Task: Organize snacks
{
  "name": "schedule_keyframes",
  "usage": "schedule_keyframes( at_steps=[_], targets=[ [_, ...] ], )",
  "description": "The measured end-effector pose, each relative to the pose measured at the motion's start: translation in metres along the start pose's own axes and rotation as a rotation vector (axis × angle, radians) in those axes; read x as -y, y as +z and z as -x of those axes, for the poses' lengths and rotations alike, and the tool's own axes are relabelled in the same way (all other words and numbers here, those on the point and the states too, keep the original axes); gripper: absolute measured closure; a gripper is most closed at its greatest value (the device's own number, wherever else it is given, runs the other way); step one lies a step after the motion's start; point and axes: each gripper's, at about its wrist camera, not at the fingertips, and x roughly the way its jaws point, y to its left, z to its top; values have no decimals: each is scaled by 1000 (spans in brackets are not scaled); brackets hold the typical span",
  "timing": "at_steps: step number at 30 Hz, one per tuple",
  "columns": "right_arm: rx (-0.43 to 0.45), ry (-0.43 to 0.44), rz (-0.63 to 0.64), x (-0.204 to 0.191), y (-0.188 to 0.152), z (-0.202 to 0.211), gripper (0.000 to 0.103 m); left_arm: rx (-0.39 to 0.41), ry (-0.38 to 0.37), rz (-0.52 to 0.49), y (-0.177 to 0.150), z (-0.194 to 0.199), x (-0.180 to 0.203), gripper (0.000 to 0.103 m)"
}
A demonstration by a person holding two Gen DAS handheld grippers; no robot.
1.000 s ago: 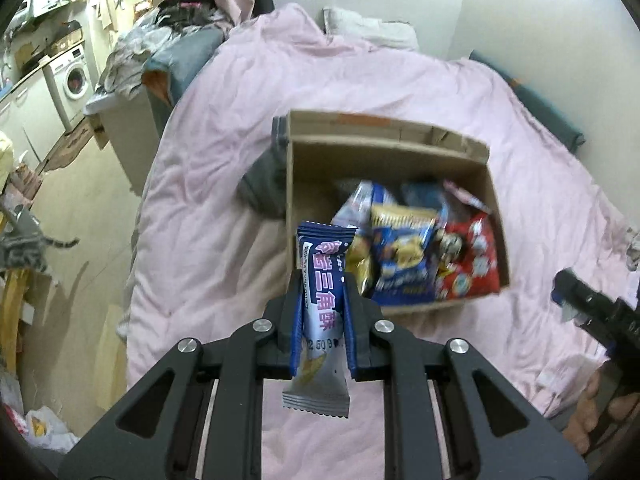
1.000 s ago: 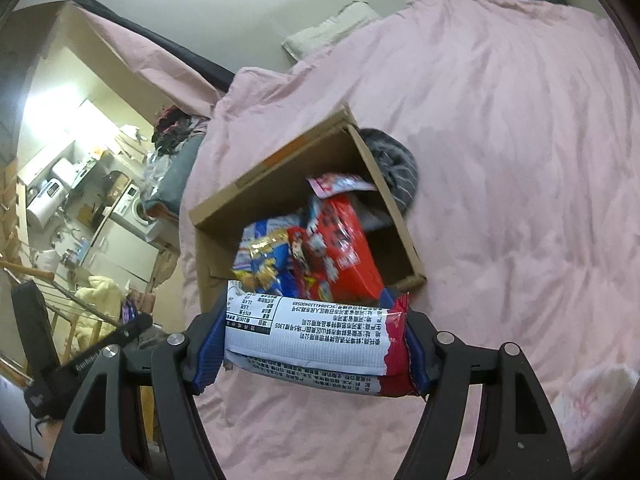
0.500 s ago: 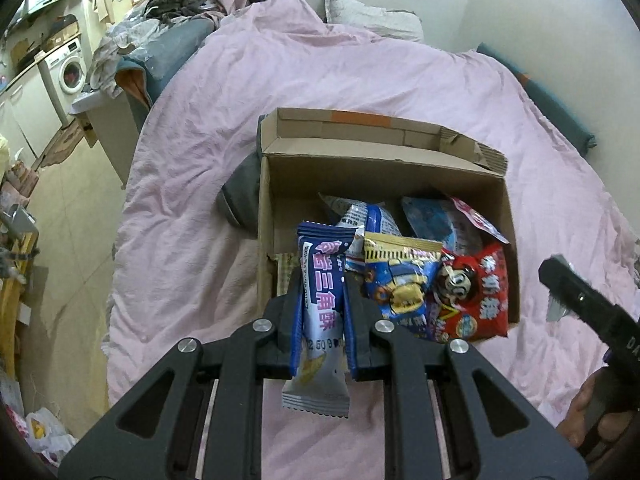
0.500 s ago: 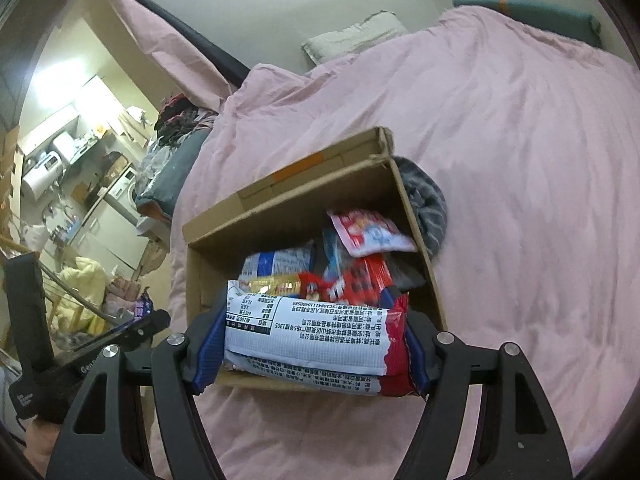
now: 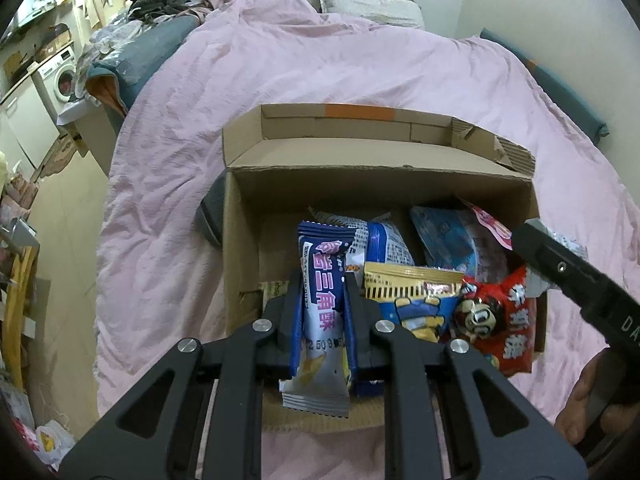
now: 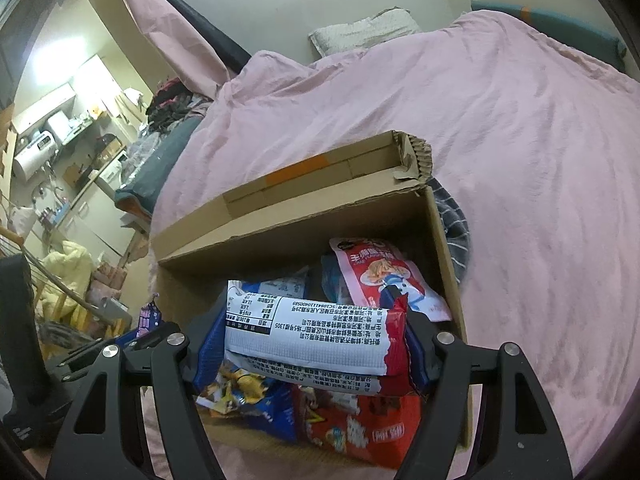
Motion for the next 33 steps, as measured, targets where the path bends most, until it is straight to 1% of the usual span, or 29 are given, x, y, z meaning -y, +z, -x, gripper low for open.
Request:
schedule_keyframes(
  at_steps=[5,7,9,11,12,17,19,21,22,23,24,26,28,30,31,33],
  targets=[
    [-16,14,-16,0,2,-6,28,-18,-22,-20,-1,-10,6,87],
    [-16,17,-13,-1,2,-7,28,-20,-27,-26,-1,-12,7,79],
    [-18,18,-14,-2,2,-9,28,-13,-13,-22,-2,-12,7,48],
    [-22,30,-24,-1,2,-10,27,2,-1,-12,-3,-11,6,34],
    [-22,33,-28,-1,2,-10,27,8,4,-8,-4,-10,5,31],
    [-21,48,-35,-1,2,-12,25,16,11,1,-5,-7,0,29],
    [-16,51,-36,-1,2,-11,22,26,18,-6,-5,-5,-1,29],
    [-1,62,-33,-3,2,-8,13,38,23,-8,-6,-1,-3,29],
    [7,62,-28,-4,3,-7,10,45,30,-5,-6,1,-4,29],
    [20,61,-23,-6,3,-5,7,49,38,-2,-7,2,-5,29],
    [46,64,-14,-8,5,1,7,57,50,1,-7,4,-6,29],
    [71,53,0,-11,6,8,6,74,62,8,-7,9,-8,29],
    [100,43,17,-15,7,18,0,89,59,20,-6,15,-13,29],
    [125,28,37,-18,8,27,0,101,58,32,-7,21,-17,28],
    [132,22,43,-19,8,31,0,105,61,36,-7,23,-20,27],
    [145,15,44,-20,5,39,0,114,65,46,-8,29,-24,12]
  ],
)
